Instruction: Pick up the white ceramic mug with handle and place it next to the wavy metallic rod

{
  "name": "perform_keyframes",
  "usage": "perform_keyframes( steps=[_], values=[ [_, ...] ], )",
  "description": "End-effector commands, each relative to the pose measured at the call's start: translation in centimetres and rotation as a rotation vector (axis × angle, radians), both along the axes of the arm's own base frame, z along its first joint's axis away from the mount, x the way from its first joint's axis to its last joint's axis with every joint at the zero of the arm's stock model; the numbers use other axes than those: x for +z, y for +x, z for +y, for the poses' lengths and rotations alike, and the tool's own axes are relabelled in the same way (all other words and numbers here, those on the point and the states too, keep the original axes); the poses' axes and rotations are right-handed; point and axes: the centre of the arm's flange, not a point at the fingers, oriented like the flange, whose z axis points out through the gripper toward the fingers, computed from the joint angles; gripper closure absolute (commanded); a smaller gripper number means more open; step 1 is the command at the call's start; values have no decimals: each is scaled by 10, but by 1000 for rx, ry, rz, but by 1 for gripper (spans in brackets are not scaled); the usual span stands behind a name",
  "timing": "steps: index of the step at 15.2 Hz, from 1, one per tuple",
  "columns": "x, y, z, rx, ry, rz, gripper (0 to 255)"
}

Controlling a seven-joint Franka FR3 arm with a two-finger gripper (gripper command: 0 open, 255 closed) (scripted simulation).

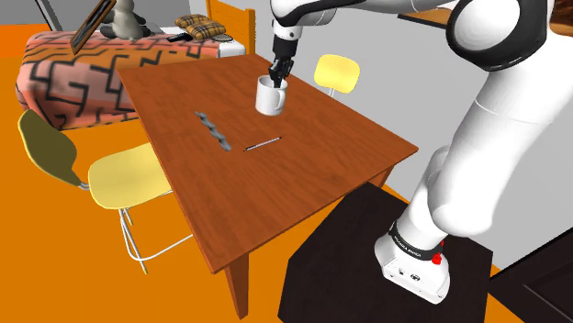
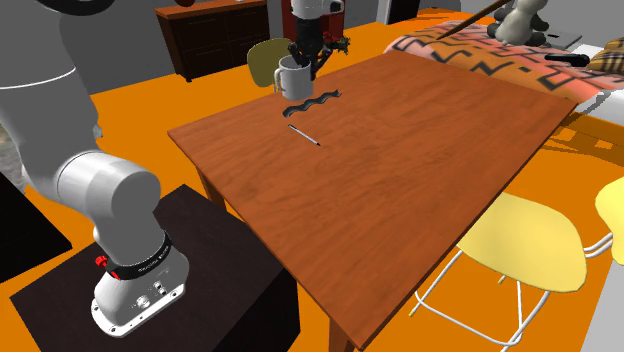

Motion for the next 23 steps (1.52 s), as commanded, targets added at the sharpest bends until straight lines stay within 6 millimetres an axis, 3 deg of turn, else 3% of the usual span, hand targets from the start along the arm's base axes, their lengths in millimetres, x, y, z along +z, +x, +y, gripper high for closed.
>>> perform_keyframes(
  steps=[1, 23],
  values=[
    [0, 5, 23, -1, 0, -1, 255],
    [0, 67, 307, -1, 0, -1, 255]
  ],
)
